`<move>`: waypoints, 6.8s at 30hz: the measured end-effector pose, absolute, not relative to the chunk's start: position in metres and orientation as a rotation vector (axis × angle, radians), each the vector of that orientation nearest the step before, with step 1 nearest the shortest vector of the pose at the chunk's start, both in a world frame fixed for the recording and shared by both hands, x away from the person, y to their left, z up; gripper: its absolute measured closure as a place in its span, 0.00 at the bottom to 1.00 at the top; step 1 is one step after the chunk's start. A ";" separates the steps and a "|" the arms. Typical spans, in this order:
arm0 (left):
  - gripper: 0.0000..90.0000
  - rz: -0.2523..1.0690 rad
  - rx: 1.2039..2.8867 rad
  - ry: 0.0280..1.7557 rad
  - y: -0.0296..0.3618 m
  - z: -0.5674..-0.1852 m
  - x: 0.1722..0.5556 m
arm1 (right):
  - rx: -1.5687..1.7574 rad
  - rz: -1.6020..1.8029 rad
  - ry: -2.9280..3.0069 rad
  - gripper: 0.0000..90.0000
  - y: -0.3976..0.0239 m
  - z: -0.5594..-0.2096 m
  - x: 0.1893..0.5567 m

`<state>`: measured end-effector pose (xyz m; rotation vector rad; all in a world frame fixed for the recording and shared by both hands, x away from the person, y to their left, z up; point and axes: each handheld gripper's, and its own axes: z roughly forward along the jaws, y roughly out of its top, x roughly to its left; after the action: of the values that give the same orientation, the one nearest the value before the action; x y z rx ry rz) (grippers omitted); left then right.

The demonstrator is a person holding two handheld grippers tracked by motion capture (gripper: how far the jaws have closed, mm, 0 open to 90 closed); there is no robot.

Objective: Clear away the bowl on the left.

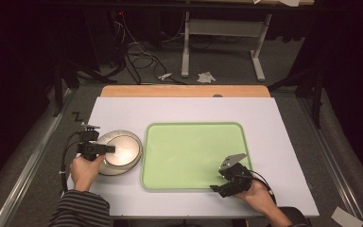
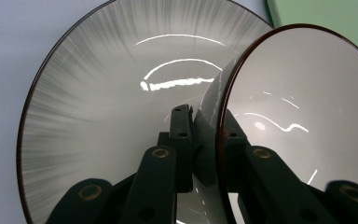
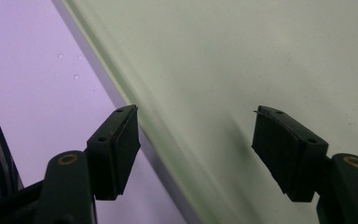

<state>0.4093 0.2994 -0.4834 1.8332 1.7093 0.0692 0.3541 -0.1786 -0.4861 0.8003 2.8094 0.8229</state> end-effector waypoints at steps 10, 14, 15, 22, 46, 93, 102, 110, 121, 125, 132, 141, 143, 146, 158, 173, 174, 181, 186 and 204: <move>0.91 0.069 1.831 1.702 0.298 -0.482 0.409 | 0.798 0.825 2.809 0.37 -0.179 -0.486 0.354; 0.91 0.066 1.830 1.698 0.298 -0.481 0.409 | 0.804 0.826 2.811 0.37 -0.179 -0.486 0.354; 0.90 0.066 1.830 1.696 0.298 -0.481 0.409 | 0.804 0.827 2.810 0.37 -0.179 -0.486 0.354; 0.90 0.067 1.820 1.692 0.298 -0.480 0.408 | 0.805 0.835 2.808 0.37 -0.179 -0.486 0.354; 0.89 0.088 1.762 1.636 0.301 -0.461 0.399 | 0.802 0.841 2.801 0.37 -0.180 -0.485 0.354; 0.89 0.024 1.870 1.426 0.255 -0.441 0.390 | 0.778 0.875 2.787 0.37 -0.181 -0.482 0.354; 0.89 -0.008 1.889 1.389 0.238 -0.441 0.391 | 0.785 0.914 2.769 0.37 -0.188 -0.478 0.353; 0.89 -0.020 1.901 1.358 0.227 -0.439 0.393 | 0.805 0.911 2.756 0.37 -0.190 -0.477 0.355; 0.89 -0.020 1.916 1.332 0.218 -0.436 0.397 | 0.802 0.924 2.760 0.37 -0.191 -0.477 0.357; 0.89 -0.025 1.924 1.314 0.211 -0.433 0.400 | 0.810 0.915 2.761 0.37 -0.191 -0.477 0.356; 0.89 -0.027 1.951 1.277 0.197 -0.429 0.406 | 0.810 0.921 2.760 0.37 -0.191 -0.477 0.357; 0.89 -0.040 1.977 1.245 0.180 -0.427 0.413 | 0.815 0.924 2.759 0.37 -0.192 -0.477 0.356; 0.89 -0.051 1.988 1.235 0.178 -0.428 0.415 | 0.813 0.913 2.763 0.37 -0.191 -0.477 0.356; 0.89 -0.046 2.015 1.229 0.173 -0.428 0.417 | 0.804 0.914 2.765 0.37 -0.190 -0.478 0.356; 0.89 -0.051 2.017 1.205 0.161 -0.425 0.426 | 0.799 0.917 2.765 0.37 -0.190 -0.478 0.355; 0.88 -0.079 1.995 1.197 0.138 -0.425 0.449 | 0.796 0.915 2.769 0.37 -0.189 -0.478 0.355; 0.88 -0.076 1.997 1.202 0.133 -0.426 0.453 | 0.795 0.917 2.768 0.37 -0.190 -0.478 0.356; 0.88 -0.073 2.010 1.215 0.118 -0.429 0.465 | 0.789 0.912 2.767 0.37 -0.190 -0.478 0.356; 0.88 -0.013 2.032 1.206 0.102 -0.429 0.472 | 0.790 0.916 2.771 0.37 -0.190 -0.478 0.355; 0.88 -0.036 2.089 1.259 0.069 -0.458 0.494 | 0.777 0.921 2.775 0.37 -0.190 -0.478 0.355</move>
<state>0.4942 0.0693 -0.4584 2.0888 1.2591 -0.0355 0.3551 -0.1904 -0.4776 0.7770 2.7752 0.9212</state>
